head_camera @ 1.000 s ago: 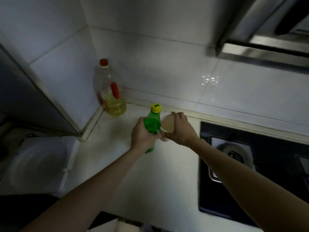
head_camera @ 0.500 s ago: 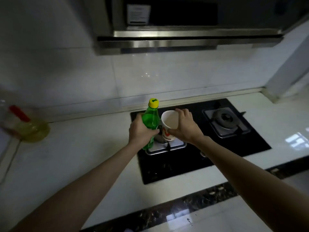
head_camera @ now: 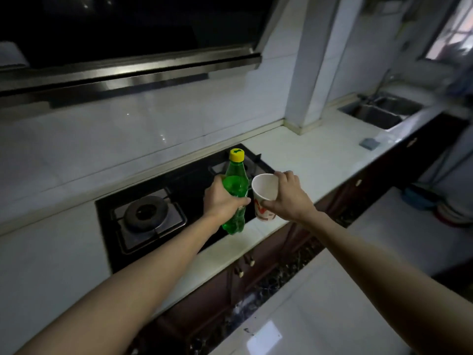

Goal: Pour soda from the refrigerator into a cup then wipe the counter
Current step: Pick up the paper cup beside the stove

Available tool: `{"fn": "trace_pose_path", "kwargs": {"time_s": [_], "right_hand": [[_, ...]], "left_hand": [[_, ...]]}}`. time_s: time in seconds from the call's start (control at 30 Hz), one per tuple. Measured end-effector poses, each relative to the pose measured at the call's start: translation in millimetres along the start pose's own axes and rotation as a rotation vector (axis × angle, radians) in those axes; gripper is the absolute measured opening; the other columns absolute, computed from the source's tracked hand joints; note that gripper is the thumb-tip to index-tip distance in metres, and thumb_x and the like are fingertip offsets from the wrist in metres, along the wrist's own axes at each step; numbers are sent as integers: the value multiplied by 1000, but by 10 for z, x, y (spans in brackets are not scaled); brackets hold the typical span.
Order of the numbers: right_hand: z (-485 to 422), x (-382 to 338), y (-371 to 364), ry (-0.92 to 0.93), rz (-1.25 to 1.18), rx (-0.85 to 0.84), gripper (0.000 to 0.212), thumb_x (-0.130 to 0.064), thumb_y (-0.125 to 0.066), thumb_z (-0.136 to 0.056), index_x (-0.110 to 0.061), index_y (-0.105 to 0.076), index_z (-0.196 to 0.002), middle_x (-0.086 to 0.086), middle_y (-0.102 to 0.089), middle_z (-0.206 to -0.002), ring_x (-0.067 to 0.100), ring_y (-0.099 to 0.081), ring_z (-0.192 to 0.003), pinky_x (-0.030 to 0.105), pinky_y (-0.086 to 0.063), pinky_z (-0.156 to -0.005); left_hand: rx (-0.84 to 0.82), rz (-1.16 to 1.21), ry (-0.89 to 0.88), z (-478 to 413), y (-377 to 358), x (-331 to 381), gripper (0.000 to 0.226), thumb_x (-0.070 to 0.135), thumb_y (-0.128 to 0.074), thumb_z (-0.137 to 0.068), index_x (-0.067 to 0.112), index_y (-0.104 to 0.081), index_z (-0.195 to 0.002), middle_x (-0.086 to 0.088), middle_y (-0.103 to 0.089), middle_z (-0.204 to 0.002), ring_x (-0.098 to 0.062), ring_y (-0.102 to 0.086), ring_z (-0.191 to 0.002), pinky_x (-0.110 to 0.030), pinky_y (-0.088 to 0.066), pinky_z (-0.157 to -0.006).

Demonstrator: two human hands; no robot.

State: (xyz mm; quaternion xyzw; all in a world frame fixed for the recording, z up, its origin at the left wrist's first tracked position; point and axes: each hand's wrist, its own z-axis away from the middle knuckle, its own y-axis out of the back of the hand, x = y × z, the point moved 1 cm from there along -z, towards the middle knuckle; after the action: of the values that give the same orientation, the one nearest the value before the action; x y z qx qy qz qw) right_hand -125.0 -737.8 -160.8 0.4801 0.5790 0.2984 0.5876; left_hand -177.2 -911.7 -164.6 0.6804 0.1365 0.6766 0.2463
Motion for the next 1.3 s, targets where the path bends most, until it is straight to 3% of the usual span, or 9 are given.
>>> {"fn": "trace_pose_path", "kwargs": {"time_s": [0.27, 0.43, 0.6, 0.9, 1.3], "right_hand": [[113, 990, 508, -188, 26, 53, 90, -52, -65, -80, -3, -27, -146, 14, -37, -136, 32, -34, -128, 44, -41, -101], [-45, 1474, 566, -264, 58, 54, 90, -49, -66, -80, -5, -26, -147, 13, -35, -139, 30, -32, -130, 44, -41, -101], [-436, 1922, 700, -328, 78, 69, 90, -49, -66, -80, -6, -26, -147, 13, -36, -137, 30, -32, -129, 45, -42, -101], [-1063, 2780, 962, -431, 105, 61, 90, -48, -66, -79, -7, -26, -148, 10, -35, -138, 27, -35, -127, 43, -47, -97], [-1979, 4126, 1020, -303, 9, -25, 88, -49, -65, -82, -6, -25, -147, 12, -33, -139, 28, -31, -131, 43, -41, -104]], "left_hand": [[-145, 2, -112, -134, -873, 557, 75, 26, -92, -61, 14, -54, -124, -3, -65, -114, -22, -62, -102, -32, -52, -82], [-230, -9, -144, -450, -1375, 773, 71, 26, -91, -62, 14, -55, -121, 2, -62, -104, -14, -53, -89, -25, -42, -73], [-281, -13, -154, -927, -1939, 1041, 74, 30, -93, -58, 16, -55, -119, -2, -67, -109, -22, -62, -98, -30, -50, -78], [-356, -71, -191, -1701, -2751, 1480, 75, 31, -91, -61, 15, -53, -124, -4, -66, -112, -26, -61, -103, -37, -53, -86], [-274, -71, -63, -2407, -3916, 1879, 74, 28, -91, -61, 17, -52, -123, -3, -64, -112, -24, -61, -102, -40, -54, -88]]}}
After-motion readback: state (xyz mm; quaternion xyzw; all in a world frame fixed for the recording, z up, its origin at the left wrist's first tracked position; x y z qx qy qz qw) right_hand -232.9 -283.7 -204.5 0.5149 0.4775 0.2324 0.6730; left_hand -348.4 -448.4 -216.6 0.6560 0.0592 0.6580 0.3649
